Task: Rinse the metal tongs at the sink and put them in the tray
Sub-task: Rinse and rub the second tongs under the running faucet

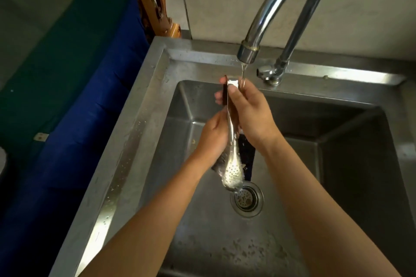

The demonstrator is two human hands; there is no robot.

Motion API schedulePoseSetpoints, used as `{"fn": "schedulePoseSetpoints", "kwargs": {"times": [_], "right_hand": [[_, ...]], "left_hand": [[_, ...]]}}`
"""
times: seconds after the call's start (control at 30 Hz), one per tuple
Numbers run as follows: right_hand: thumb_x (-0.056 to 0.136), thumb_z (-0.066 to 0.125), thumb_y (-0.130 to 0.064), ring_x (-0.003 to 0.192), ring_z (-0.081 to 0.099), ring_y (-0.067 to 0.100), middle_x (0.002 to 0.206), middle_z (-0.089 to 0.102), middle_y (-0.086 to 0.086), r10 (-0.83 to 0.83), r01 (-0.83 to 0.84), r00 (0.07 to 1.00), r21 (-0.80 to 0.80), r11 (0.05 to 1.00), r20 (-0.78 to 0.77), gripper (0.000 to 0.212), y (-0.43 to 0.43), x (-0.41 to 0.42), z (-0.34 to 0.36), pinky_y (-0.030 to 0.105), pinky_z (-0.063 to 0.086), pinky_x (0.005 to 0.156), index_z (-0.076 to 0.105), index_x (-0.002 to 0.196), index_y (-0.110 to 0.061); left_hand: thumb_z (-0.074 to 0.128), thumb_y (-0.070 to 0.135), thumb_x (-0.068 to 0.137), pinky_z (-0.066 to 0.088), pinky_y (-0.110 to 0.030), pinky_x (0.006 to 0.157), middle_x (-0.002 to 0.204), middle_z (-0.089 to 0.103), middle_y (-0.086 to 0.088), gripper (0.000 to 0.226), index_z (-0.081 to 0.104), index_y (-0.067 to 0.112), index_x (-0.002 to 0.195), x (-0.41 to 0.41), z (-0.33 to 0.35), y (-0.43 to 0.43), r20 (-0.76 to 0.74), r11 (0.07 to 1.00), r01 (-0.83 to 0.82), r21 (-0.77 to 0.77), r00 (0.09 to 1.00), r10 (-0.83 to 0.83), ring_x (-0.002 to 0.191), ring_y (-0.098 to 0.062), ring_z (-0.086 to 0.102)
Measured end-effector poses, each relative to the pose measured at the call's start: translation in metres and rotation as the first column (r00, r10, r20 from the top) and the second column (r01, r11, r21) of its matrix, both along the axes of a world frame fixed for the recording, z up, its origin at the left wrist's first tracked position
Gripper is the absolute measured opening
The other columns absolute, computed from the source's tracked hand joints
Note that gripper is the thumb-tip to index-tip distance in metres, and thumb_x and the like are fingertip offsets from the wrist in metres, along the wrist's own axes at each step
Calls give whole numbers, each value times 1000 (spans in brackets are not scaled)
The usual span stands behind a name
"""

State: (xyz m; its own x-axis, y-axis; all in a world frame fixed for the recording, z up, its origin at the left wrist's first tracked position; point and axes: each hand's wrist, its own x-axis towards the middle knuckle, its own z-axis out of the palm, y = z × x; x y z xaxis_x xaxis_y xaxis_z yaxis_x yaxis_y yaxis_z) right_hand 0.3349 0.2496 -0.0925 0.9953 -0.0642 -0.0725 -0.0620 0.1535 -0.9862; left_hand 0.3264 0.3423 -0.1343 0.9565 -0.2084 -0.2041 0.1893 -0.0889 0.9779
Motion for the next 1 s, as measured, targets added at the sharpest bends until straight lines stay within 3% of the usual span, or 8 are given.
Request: {"fn": "schedulePoseSetpoints", "kwargs": {"times": [0.17, 0.3, 0.4, 0.53, 0.7, 0.8, 0.9, 1.0], "right_hand": [[96, 46, -23, 52, 59, 14, 61, 61, 7, -157, 182, 982, -280, 943, 108, 19, 13, 3, -5, 25, 50, 55, 54, 90, -6], [91, 54, -33, 42, 60, 21, 69, 65, 15, -336, 360, 933, -278, 890, 131, 26, 13, 15, -3, 26, 46, 39, 42, 90, -10], [94, 48, -38, 31, 54, 17, 60, 60, 12, -379, 369, 925, -259, 892, 16, 27, 10, 26, -2, 23, 41, 30, 43, 91, -12], [98, 32, -41, 34, 52, 14, 56, 57, 8, -320, 274, 929, -238, 932, -185, 43, 3, 39, 3, 25, 44, 38, 53, 75, -11], [99, 35, -27, 63, 58, 14, 80, 61, 5, -45, -3, 995, -475, 880, -89, 25, -10, 22, -1, 30, 48, 58, 51, 100, -7], [98, 38, -23, 67, 57, -3, 80, 59, -13, -16, 16, 1000, -353, 936, 3, 21, -17, 1, -9, 19, 46, 62, 49, 115, -17], [98, 37, -34, 91, 56, -13, 107, 59, -17, -59, 50, 998, -283, 958, -24, 37, -18, -18, -21, 2, 43, 73, 41, 133, -23], [94, 37, -48, 74, 59, -17, 94, 62, -16, -84, 55, 986, -188, 981, -146, 41, -18, -34, -30, -1, 43, 61, 51, 117, -18]], "left_hand": [[38, 63, 86, 53, -22, 77, 93, 73, 12, 34, 65, 49, 99, -15, 1, -7, -108, 994, -61, -91, 993, 51, 94, -3, 67], [25, 53, 95, 44, -2, 58, 65, 67, 29, 43, 63, 58, 74, -28, 8, -4, -71, 995, 28, -92, 997, -35, 65, 16, 61], [29, 38, 99, 39, 0, 47, 57, 64, 30, 34, 56, 52, 83, -23, 15, -12, -31, 998, -32, -61, 999, 30, 54, 16, 58], [26, 41, 99, 43, -21, 35, 40, 56, 1, 32, 55, 47, 86, -12, 17, -28, -43, 993, -104, -62, 994, 101, 31, -14, 52], [30, 43, 99, 44, -19, 37, 49, 60, 3, 44, 62, 23, 77, 17, 24, -28, -148, 965, -254, -66, 959, 243, 38, -11, 58], [37, 43, 97, 49, -15, 45, 60, 71, 9, 39, 66, 25, 78, 33, 35, -32, -231, 952, -266, -154, 946, 227, 57, -3, 68], [40, 53, 92, 51, -18, 50, 53, 67, 10, 46, 65, 22, 69, 34, 40, -40, -251, 960, -243, -143, 947, 202, 56, -5, 67], [39, 58, 89, 44, -21, 46, 41, 54, 9, 53, 56, 17, 60, 38, 47, -52, -262, 962, -263, -73, 936, 236, 41, -7, 53]]}}
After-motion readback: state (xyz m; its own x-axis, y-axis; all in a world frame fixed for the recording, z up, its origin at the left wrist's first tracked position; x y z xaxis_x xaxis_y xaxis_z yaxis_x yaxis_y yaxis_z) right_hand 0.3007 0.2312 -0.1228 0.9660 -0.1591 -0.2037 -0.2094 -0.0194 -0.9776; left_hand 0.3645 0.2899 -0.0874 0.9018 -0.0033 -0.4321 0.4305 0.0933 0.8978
